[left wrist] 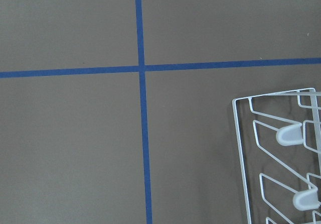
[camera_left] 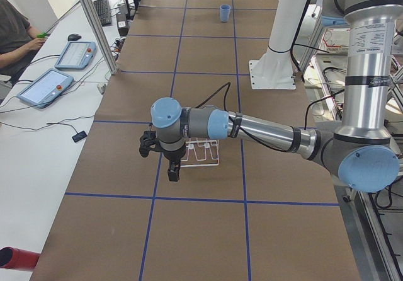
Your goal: Hang cup on cup holder
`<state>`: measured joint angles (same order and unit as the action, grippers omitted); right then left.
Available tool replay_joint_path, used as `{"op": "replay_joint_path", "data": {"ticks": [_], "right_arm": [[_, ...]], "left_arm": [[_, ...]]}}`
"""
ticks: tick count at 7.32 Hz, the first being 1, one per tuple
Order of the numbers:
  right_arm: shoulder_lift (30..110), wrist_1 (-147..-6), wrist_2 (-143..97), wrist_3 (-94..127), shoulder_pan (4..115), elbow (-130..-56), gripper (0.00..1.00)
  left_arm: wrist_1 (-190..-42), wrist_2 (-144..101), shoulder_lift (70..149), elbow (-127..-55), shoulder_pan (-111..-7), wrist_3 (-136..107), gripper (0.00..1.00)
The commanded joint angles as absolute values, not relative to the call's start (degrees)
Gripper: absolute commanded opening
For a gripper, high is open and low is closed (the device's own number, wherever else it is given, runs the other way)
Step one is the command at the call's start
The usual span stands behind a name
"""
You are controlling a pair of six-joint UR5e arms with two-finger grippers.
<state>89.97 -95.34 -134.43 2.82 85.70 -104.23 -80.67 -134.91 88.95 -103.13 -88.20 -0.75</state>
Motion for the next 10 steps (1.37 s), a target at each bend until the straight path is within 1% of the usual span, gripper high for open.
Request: {"op": "replay_joint_path", "data": {"ticks": [1, 3, 4, 5, 6, 9, 10], "right_arm": [[91.39, -90.13, -134.73, 2.99, 82.54, -103.54, 1.00], [95.87, -84.22, -139.97, 11.01, 76.85, -106.59, 1.00], [97.45, -78.02, -139.05, 12.29, 73.77, -107.48, 1.00], [101.47, -75.00, -139.04, 16.66, 72.78, -110.27, 1.00], [104.82, -74.54, -138.78, 19.14, 70.69, -112.74, 1.00], [112.04, -74.27, -137.99, 19.16, 65.75, -113.64, 1.00], [112.67, -74.18, -137.38, 18.81, 65.05, -113.64, 1.00]], "left_arm": [[-81.30, -135.00, 88.68, -103.01, -88.86, -0.79, 0.99], [-81.30, -135.00, 88.59, -103.44, -88.86, -1.23, 0.99], [-81.30, -134.91, 88.42, -104.32, -88.86, -1.32, 0.99], [-81.21, -134.83, 88.24, -105.02, -88.86, -1.41, 0.99], [-81.21, -134.82, 88.24, -105.03, -88.86, -1.41, 0.99], [-81.30, -134.74, 88.15, -105.90, -88.95, -1.41, 0.99], [-81.21, -134.91, 87.98, -106.17, -88.95, -1.41, 0.99]]}}
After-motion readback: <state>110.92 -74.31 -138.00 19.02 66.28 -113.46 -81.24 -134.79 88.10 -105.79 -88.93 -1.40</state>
